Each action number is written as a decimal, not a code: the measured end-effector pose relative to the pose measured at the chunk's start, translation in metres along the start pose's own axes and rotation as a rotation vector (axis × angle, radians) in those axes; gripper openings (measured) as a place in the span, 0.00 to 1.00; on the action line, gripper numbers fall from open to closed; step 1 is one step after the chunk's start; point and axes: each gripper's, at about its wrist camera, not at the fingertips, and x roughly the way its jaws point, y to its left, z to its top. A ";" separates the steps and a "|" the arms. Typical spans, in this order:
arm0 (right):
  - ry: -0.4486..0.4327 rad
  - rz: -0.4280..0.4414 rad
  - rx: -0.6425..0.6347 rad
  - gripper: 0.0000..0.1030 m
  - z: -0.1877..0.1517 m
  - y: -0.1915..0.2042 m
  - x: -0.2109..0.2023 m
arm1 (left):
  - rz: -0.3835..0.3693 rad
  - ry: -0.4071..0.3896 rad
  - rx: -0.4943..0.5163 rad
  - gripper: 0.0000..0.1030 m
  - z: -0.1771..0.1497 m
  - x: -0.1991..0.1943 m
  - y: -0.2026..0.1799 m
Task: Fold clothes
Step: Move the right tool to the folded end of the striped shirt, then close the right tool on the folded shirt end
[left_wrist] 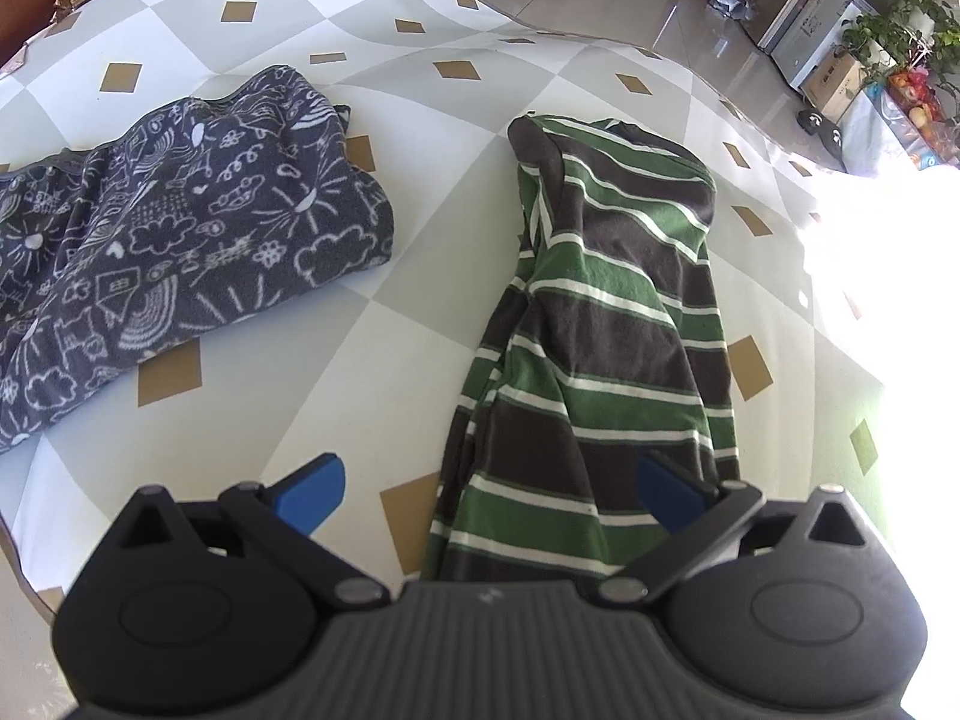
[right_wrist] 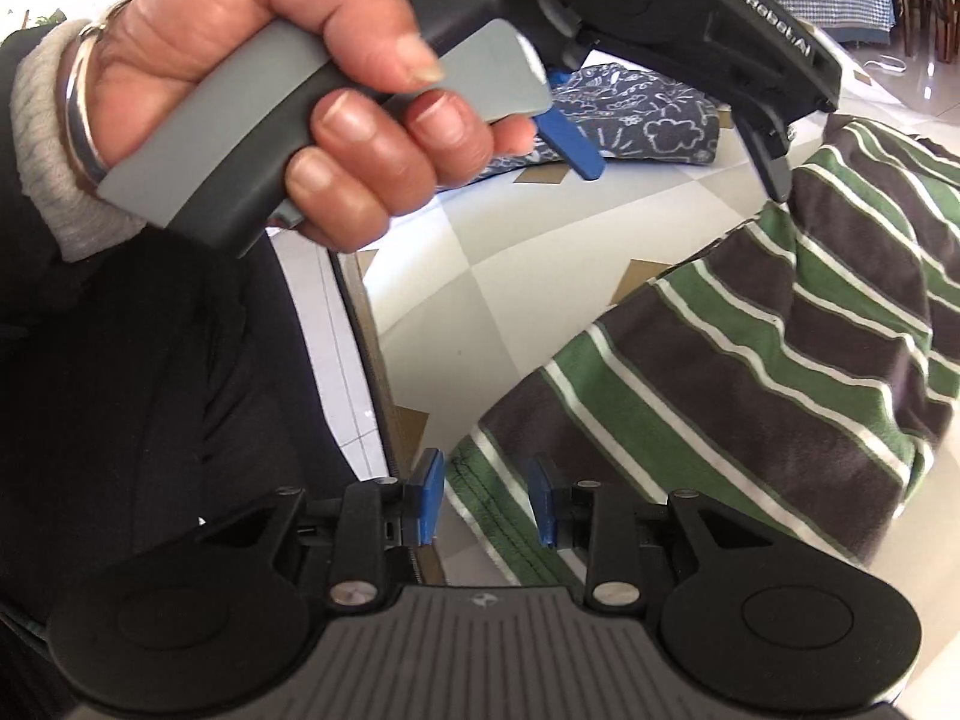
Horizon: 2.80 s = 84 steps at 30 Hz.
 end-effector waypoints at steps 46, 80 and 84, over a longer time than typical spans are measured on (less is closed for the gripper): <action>-0.163 -0.531 0.366 0.36 0.070 -0.212 0.015 | -0.001 0.050 0.243 1.00 -0.050 0.044 -0.043; -0.246 -0.603 0.520 0.45 0.061 -0.247 0.003 | 0.109 0.048 0.205 1.00 -0.050 0.045 -0.022; -0.268 -0.604 0.535 0.45 0.066 -0.252 0.009 | 0.112 0.052 0.217 1.00 -0.050 0.047 -0.027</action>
